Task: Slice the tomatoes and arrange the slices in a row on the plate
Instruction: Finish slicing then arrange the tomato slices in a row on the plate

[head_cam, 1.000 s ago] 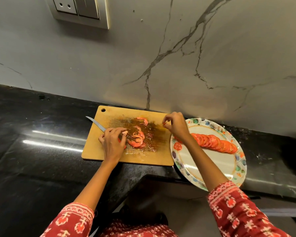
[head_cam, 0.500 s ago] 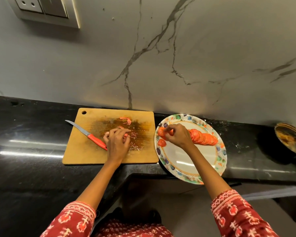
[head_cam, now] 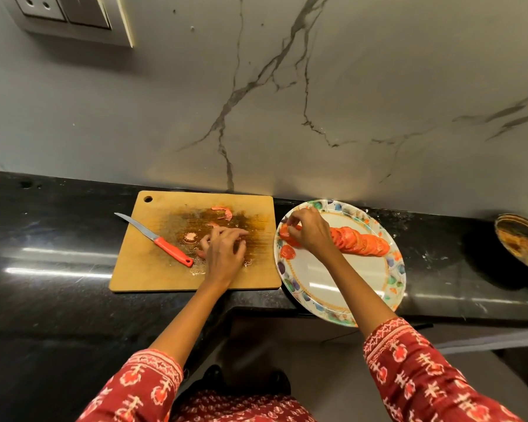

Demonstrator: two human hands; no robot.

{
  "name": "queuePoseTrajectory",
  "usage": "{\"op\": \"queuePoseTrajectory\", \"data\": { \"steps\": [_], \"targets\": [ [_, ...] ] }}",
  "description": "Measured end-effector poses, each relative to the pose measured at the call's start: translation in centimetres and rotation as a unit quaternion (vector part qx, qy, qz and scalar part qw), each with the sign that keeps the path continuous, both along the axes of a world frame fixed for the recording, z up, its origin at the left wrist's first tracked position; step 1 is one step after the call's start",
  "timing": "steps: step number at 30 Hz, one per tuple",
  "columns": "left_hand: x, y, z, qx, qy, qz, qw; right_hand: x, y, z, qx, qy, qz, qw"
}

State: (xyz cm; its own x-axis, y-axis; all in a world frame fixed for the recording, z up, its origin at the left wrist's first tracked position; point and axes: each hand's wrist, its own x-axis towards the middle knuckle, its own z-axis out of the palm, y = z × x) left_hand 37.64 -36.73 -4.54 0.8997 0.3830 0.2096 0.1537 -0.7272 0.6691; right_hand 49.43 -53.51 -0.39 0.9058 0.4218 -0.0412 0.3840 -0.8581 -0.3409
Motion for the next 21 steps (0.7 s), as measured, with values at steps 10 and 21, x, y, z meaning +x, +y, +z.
{"op": "queuePoseTrajectory", "data": {
  "steps": [10, 21],
  "targets": [
    [3.5, -3.7, 0.2, 0.042, 0.091, -0.134, 0.986, -5.5, -1.8, -2.6, 0.066, 0.030, -0.151, 0.986],
    [5.0, -3.7, -0.6, 0.038, 0.102, -0.142, 0.984, -5.5, -2.7, -2.2, 0.098, 0.068, -0.170, 0.978]
  ]
}}
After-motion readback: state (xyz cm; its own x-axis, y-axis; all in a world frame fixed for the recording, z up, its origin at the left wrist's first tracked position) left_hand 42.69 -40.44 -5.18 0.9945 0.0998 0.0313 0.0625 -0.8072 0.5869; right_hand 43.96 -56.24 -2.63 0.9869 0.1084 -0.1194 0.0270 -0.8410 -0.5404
